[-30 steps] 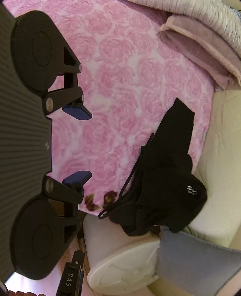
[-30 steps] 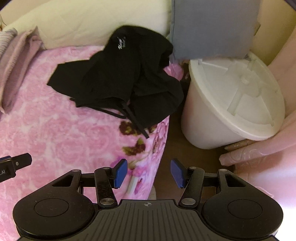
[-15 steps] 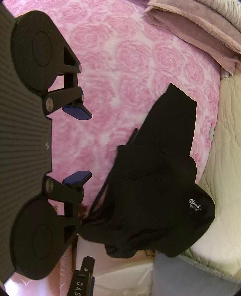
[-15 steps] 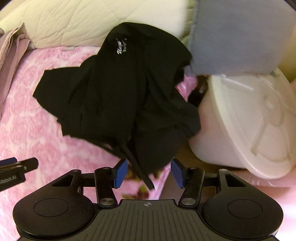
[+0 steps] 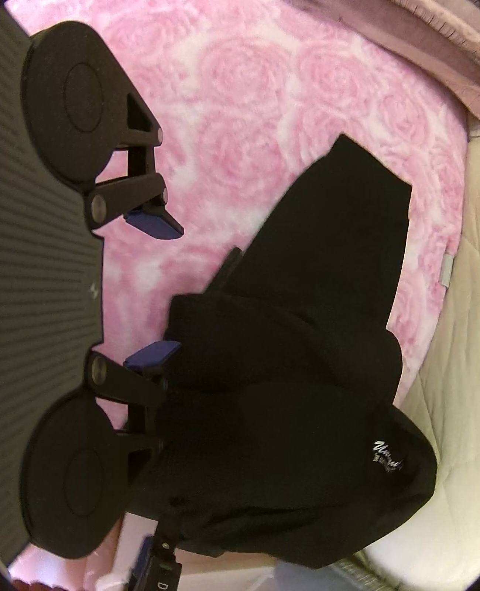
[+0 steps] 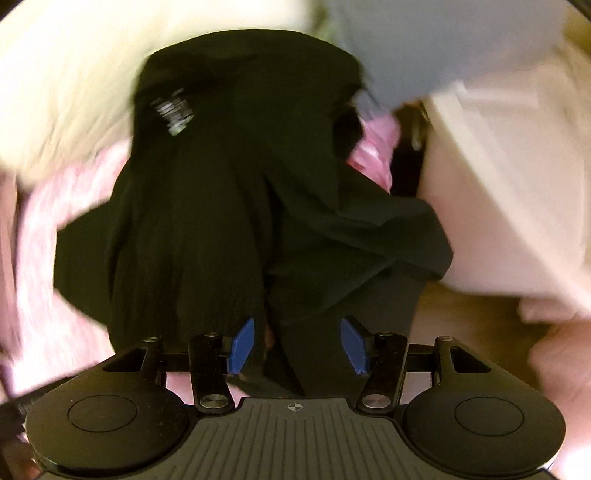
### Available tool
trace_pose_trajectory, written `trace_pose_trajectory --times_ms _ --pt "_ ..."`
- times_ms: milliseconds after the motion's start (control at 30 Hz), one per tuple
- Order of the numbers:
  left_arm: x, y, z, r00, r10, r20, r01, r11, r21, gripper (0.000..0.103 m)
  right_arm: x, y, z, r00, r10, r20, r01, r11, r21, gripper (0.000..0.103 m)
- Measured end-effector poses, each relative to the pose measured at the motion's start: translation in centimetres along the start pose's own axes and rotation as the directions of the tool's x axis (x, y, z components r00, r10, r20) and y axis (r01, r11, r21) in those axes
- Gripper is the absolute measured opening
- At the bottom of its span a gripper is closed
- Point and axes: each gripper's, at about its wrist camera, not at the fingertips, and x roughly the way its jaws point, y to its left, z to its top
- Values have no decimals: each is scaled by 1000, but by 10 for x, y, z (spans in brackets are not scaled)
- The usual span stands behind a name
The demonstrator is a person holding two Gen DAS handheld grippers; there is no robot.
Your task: Fold clothes
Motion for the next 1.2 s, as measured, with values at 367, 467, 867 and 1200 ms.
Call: trace_pose_trajectory --times_ms 367,467,867,1200 --pt "60 10 18 985 -171 0 168 968 -187 45 45 -16 8 999 13 42 -20 985 173 86" --pt "55 2 14 984 -174 28 176 976 -128 35 39 0 7 997 41 71 -43 999 27 32" --pt "-67 33 -47 917 -300 264 350 921 -171 8 -57 55 -14 937 348 41 -326 909 -259 3" --pt "-276 103 -242 813 -36 581 305 876 -373 7 -175 135 -142 739 617 -271 -657 572 -491 3"
